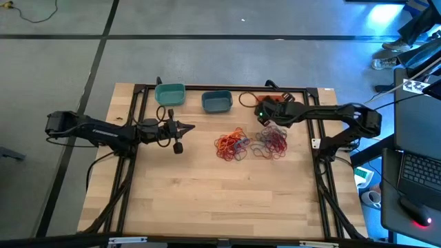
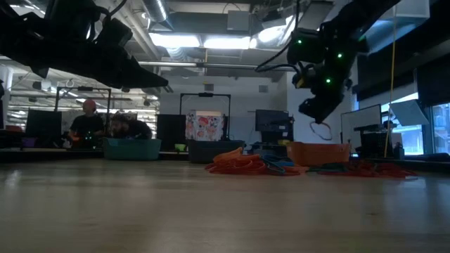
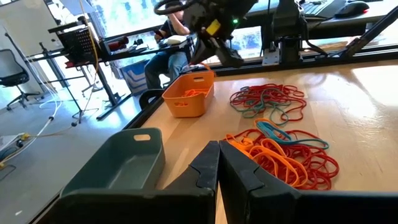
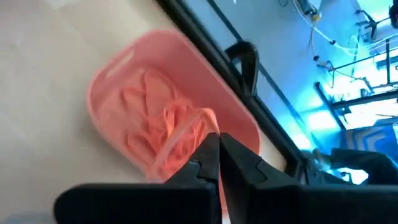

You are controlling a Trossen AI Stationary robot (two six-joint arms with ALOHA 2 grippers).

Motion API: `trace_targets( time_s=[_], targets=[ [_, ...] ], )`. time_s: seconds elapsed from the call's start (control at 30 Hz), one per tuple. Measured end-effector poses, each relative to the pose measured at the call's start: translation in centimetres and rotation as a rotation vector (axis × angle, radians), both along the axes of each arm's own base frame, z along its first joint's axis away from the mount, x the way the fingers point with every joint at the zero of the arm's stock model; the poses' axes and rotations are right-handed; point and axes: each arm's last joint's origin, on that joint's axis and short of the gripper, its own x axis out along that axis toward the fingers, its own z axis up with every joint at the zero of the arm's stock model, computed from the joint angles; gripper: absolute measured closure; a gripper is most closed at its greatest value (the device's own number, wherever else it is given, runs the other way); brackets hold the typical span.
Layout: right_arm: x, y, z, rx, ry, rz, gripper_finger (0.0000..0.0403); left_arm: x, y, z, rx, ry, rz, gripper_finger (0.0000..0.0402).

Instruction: Sort rubber bands into baskets

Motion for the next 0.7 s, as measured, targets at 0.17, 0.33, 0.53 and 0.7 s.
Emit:
trace_targets(
  time_s=[0.17, 0.33, 0.53, 0.7],
  targets=[
    [-0.4, -1.6, 0.0, 0.03, -0.05, -0.038, 0.0391, 0.0, 0.0, 0.0, 0.001, 0.0, 0.0, 0.0396],
    [-0.9, -2.6, -0.1, 0.07, -0.066, -0.063, 0.0358, 0.0, 0.0, 0.0, 0.0, 0.0, 0.0, 0.0396],
    [-0.8, -2.5, -0.1, 0.11, -0.085, -0.047, 0.0275, 0.0, 0.0, 0.0, 0.001, 0.0, 0.0, 0.0396],
    [-0.4, -1.7, -0.1, 0.247, -0.15, 0.046, 0.0236, 0.0, 0.0, 0.0, 0.0, -0.003, 0.0, 0.0396]
  ],
)
